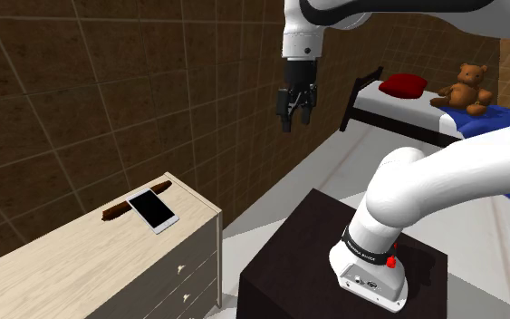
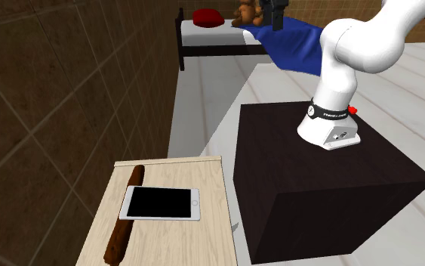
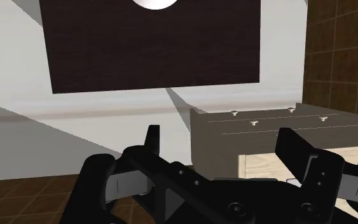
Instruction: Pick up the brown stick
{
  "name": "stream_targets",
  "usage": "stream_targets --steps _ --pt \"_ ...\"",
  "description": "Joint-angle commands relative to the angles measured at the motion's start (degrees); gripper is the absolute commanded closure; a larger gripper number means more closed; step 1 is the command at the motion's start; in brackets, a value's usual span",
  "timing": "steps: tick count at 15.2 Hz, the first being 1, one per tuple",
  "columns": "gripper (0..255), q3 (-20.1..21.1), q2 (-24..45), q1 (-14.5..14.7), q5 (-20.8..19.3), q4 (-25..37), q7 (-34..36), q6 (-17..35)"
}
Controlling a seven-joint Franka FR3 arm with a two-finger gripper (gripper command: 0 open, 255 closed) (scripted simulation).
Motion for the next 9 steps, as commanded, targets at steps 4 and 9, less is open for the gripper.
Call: stream_targets --steps 4,9 --pt "0 4.75 0.81 -0.26 3.91 -1.88 8.68 3.94" --pt "0 12.80 4.97 -0.93 9.50 -2.85 22.78 11.54"
